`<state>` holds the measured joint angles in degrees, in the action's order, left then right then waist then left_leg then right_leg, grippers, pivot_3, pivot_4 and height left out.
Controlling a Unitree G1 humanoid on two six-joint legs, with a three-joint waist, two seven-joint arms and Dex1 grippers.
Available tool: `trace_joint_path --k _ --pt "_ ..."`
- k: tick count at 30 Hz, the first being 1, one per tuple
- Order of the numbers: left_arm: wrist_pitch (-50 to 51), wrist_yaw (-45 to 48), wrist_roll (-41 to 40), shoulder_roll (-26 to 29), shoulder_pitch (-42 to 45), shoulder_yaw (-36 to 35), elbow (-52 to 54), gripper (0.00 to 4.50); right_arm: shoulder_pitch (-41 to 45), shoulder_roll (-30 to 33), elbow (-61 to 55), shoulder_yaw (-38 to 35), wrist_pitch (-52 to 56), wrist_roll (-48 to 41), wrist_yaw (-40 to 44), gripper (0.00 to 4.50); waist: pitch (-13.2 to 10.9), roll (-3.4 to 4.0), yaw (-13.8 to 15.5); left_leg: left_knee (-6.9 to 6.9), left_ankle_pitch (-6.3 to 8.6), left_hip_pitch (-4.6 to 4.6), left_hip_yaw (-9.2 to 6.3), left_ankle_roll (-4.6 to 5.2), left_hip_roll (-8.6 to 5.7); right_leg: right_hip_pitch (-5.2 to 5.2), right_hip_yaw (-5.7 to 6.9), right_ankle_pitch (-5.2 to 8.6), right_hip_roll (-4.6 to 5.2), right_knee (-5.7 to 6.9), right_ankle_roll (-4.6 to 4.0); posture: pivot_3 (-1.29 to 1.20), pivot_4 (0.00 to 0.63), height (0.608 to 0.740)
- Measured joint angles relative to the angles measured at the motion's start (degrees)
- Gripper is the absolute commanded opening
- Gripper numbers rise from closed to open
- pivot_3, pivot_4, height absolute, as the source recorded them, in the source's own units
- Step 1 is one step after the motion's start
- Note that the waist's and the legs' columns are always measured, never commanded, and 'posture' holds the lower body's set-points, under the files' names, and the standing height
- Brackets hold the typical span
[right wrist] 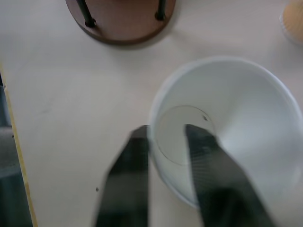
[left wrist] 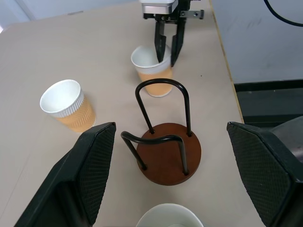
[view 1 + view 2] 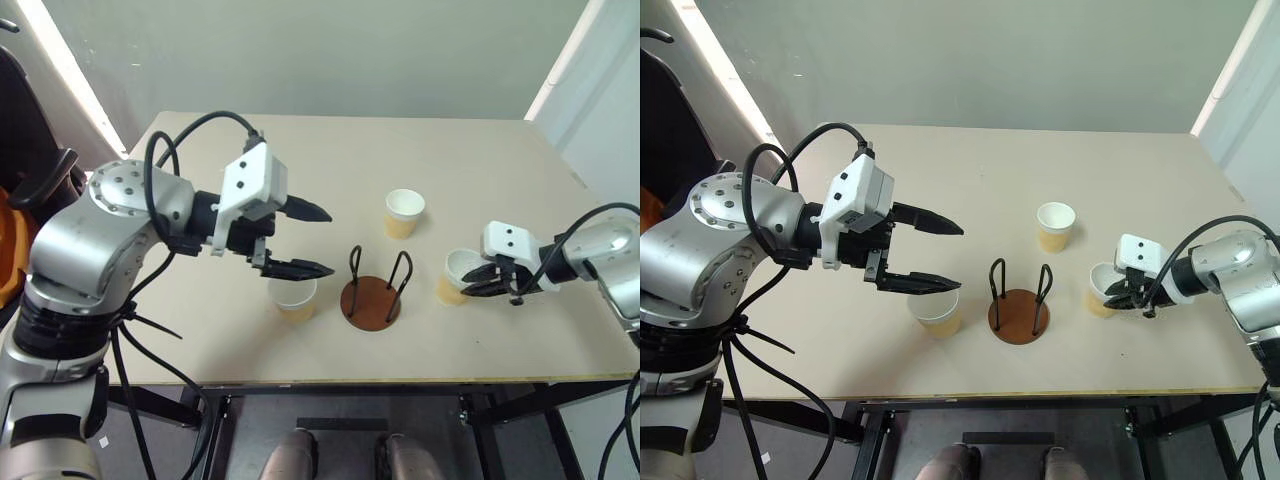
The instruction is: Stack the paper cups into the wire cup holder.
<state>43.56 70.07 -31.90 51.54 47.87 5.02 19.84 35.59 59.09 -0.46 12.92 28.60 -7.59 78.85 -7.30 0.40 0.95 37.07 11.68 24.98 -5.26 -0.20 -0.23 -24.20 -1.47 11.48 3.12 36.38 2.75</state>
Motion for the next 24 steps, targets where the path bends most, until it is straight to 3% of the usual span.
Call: trace_joint_path --k 6,13,17,24 --pt "-2.2 0.9 2.0 2.0 0.0 0.3 -2.9 4.03 3.4 1.3 -5.9 -0.9 1.7 -5.2 5.7 0.04 0.0 0.07 -0.1 -0.01 0.02 0.06 0.01 -0.03 -0.02 -0.05 -0.01 0.02 -0.02 -0.03 -0.04 0.00 0.150 0.740" --pt "-3.6 1.0 3.0 3.4 -0.4 0.1 -4.3 4.03 25.6 2.0 -4.4 -4.7 -0.1 -12.4 12.7 0.04 0.0 0.07 -0.2 -0.10 0.06 0.04 -0.08 -0.09 0.01 -0.14 0.00 0.19 -0.09 0.01 -0.32 0.00 0.150 0.740" --pt "-4.7 1.1 4.0 3.6 -0.9 0.2 -4.9 4.03 33.0 -0.1 -2.5 1.8 -5.0 -15.3 13.3 0.04 0.0 0.07 -0.3 -0.10 0.09 0.00 -0.12 -0.14 0.05 -0.21 0.03 0.30 -0.12 0.14 -0.50 0.00 0.150 0.740" --pt "-4.8 1.0 4.2 3.7 -2.3 0.2 -4.5 4.03 33.4 -1.1 -2.7 14.9 -13.8 -17.4 13.4 0.04 0.0 0.08 -0.3 -0.09 0.10 0.07 -0.12 -0.16 0.06 -0.35 0.05 0.41 -0.10 0.37 -0.67 0.00 0.150 0.740"
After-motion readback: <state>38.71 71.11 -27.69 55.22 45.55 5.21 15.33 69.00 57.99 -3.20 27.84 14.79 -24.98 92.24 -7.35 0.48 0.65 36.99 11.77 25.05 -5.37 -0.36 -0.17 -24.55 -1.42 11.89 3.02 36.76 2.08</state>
